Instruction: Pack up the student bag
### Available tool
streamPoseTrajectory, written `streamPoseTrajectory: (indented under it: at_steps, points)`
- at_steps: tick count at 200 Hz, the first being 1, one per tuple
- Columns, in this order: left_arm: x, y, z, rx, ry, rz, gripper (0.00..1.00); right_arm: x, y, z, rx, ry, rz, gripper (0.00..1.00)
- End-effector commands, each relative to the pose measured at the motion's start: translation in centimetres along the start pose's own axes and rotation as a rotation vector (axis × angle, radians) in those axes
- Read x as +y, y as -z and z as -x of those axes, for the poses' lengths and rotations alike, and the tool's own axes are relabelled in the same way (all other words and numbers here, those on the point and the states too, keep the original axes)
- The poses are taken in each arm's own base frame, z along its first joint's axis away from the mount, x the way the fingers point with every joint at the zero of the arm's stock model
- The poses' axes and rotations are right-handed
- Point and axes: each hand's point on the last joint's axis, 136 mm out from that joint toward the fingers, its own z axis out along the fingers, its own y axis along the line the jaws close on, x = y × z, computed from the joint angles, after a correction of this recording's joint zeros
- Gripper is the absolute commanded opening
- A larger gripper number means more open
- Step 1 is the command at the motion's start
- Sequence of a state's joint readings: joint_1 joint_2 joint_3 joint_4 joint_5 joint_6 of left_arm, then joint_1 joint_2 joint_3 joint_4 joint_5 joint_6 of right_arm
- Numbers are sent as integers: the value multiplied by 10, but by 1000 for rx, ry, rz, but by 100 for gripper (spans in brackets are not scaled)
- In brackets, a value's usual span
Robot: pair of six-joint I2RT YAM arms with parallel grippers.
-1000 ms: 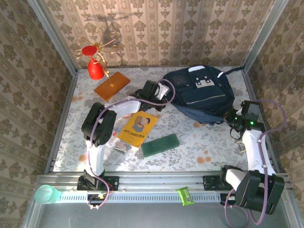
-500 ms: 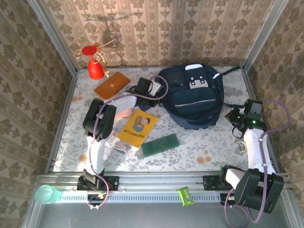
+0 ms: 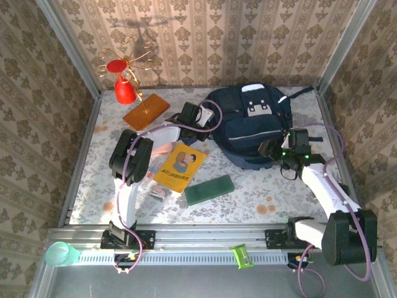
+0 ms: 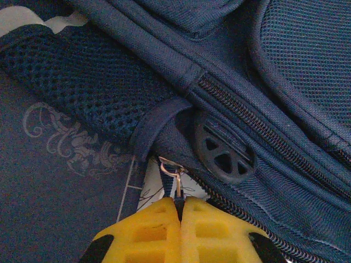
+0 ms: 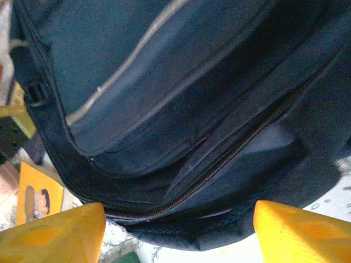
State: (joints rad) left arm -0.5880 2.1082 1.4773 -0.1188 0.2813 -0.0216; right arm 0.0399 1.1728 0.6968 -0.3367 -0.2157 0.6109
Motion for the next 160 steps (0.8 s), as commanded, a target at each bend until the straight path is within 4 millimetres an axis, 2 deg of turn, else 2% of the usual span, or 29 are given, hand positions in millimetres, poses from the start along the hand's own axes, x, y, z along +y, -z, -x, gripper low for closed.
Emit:
streamPoseTrajectory:
  at_steps: [1, 22, 56, 88, 114, 160]
  points:
    - [-17, 17, 16, -45, -45, -38, 0, -12, -13, 8, -48, -6, -116, 77]
    - [-19, 16, 14, -44, -48, -39, 0, -18, -25, 6, -43, -12, -160, 73]
    - [-21, 15, 11, -41, -50, -40, 0, -27, -39, 12, -55, -1, -222, 56]
    - [-19, 19, 7, -38, -64, -25, 0, -43, -34, 27, -108, 34, -310, 24]
    - [-10, 25, 7, -44, -69, 1, 0, -55, -25, 36, -127, 11, -323, 0]
    - [16, 27, 4, -31, -53, 41, 0, -69, 4, 49, -186, -46, -310, 0]
